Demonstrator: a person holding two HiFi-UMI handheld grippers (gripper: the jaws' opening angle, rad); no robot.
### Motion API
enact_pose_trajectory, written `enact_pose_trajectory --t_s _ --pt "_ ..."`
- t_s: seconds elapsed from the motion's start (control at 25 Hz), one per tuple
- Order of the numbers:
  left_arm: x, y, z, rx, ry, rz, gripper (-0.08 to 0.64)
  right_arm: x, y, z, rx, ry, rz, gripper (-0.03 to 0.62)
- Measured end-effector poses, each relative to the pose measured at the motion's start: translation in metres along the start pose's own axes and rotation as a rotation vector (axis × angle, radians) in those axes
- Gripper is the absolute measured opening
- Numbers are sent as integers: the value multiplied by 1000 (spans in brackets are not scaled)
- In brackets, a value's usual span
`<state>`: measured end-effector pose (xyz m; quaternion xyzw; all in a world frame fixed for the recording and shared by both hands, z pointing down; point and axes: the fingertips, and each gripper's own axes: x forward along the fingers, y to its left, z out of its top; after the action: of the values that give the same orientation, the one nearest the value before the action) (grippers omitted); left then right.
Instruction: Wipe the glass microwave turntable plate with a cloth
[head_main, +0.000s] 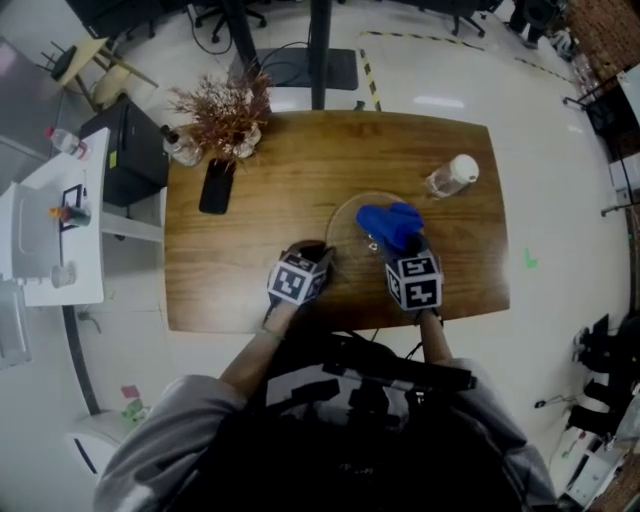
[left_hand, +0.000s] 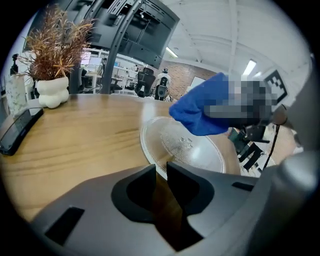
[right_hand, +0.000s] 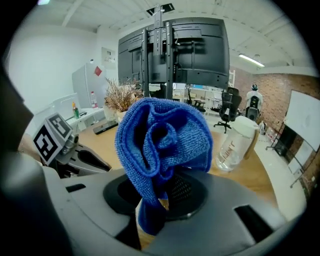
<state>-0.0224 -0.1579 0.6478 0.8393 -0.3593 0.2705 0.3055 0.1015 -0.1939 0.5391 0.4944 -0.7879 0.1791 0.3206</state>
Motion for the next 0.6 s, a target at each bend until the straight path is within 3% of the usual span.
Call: enact_pose_trajectory --t_s 0.28,0.6 --pt "-4 -3 6 30 -18 9 66 57 4 25 -135 53 -27 100" --pt "-3 -5 2 35 -6 5 63 72 28 2 -178 130 -5 100"
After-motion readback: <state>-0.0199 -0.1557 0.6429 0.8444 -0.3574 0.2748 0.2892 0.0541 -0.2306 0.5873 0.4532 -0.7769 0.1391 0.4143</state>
